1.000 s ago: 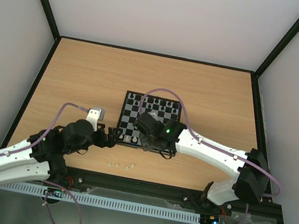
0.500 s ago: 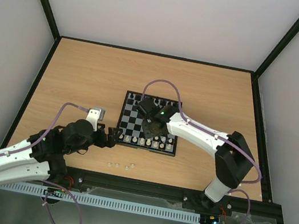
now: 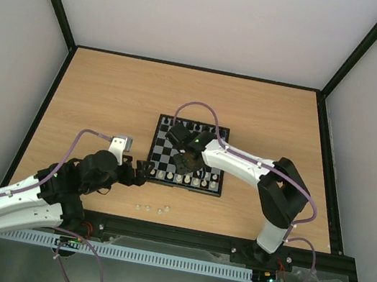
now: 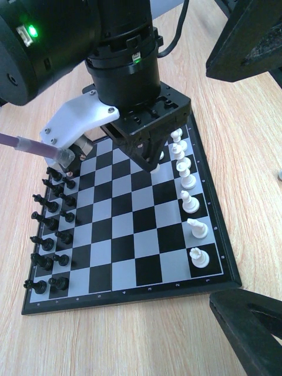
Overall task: Set up the chess pieces on the board
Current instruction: Place the chess piece on the chessboard.
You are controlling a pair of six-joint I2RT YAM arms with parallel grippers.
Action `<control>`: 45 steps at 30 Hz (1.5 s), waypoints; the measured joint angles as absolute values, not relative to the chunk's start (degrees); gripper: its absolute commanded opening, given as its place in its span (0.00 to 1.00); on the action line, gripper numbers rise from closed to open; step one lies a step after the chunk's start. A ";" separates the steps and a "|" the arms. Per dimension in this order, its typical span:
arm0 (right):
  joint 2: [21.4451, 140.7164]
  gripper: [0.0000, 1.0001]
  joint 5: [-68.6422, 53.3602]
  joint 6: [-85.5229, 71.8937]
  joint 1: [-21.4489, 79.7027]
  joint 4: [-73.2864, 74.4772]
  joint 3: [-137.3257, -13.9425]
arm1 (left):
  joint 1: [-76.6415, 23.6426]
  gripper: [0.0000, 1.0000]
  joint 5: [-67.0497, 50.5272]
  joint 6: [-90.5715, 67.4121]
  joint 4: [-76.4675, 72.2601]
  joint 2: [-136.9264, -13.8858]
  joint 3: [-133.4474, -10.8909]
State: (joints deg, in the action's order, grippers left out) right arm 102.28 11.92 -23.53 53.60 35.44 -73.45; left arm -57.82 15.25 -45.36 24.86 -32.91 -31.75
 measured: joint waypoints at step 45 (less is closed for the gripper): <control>104.71 0.13 9.43 -23.05 51.77 32.71 -71.37 | -57.78 0.99 15.27 -45.19 24.84 -33.17 -31.75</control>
State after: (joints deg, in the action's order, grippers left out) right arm 104.71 9.43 -23.05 51.77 32.71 -71.37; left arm -57.78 15.27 -45.19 24.84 -33.17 -31.75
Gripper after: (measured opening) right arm 0.104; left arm 0.992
